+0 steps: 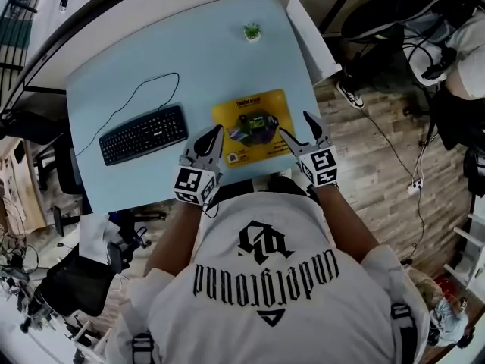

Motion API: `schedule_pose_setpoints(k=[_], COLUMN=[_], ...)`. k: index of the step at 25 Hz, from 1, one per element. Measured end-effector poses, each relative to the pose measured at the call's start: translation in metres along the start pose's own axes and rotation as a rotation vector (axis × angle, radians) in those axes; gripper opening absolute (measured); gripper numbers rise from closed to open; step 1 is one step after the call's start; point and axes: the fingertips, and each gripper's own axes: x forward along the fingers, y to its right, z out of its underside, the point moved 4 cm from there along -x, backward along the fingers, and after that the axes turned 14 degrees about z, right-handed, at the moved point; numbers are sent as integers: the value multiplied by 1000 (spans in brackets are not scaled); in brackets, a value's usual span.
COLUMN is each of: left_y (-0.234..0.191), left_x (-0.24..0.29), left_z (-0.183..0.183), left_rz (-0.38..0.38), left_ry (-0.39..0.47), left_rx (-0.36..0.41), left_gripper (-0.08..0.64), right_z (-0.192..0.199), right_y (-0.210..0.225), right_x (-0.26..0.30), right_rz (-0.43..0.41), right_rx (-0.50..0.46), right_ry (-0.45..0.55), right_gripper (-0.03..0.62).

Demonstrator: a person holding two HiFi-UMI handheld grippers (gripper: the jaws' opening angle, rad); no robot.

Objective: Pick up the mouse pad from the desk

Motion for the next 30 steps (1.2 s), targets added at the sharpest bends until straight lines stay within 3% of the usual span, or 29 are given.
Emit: schedule_pose_setpoints(k=[7, 30], left_y=[-18, -50], left_x=[13, 24], left_z=[28, 104], left_rz=[23, 65], left_ry=[-44, -198], left_rx=[-63, -157], left_gripper=[8, 8], right_z=[38, 150], right_y=[-3, -5], right_x=[29, 103], right_rz=[17, 50], right_rx=[11, 82], right_ry=[-102, -419], right_gripper=[348, 359])
